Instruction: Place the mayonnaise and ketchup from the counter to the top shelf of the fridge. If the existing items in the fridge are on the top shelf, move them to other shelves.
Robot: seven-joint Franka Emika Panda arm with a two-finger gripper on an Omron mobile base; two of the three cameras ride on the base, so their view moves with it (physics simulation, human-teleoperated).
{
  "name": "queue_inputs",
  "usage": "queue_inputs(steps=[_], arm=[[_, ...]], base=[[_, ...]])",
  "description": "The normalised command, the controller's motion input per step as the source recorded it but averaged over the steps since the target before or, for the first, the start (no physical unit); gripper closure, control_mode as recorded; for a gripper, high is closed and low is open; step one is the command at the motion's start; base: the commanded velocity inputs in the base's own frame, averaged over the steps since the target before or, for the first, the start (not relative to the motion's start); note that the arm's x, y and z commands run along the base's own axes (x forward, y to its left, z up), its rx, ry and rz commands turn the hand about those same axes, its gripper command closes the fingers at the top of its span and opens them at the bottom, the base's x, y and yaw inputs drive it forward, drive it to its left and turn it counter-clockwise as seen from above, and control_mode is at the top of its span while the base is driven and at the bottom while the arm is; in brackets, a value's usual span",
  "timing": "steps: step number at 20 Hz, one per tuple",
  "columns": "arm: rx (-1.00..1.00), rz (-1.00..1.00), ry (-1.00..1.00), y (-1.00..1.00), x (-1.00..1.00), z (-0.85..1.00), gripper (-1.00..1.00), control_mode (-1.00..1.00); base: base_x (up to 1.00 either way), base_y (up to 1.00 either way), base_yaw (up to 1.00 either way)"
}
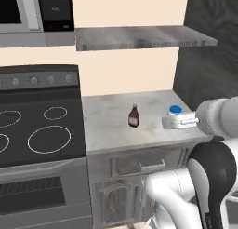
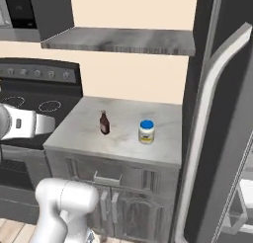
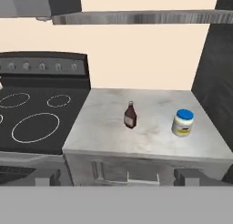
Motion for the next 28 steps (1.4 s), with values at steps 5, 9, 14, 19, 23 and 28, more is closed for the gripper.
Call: queue_inputs(steps=[5,9,14,19,23,28], arm=[[0.0,0.0,0.0,0.0,0.0,0.0,-1.0,1.0],[0.0,0.0,0.0,0.0,0.0,0.0,-1.0,1.0],[0.0,0.0,0.47,-0.23,0.68,-0.4,-1.0,-1.0],[0.01,0.0,0.46,-0.17,0.82,-0.63,-1.0,-1.0],[0.01,0.03,0.28,-0.15,0.9,-0.75,-1.0,-1.0],[0.0,0.14,0.2,-0.36,0.64,-0.88,-1.0,-1.0]], base=[[0.78,0.0,0.0],[0.68,0.0,0.0],[0.0,0.0,0.0],[0.0,0.0,0.0],[0.0,0.0,0.0],[0.0,0.0,0.0]])
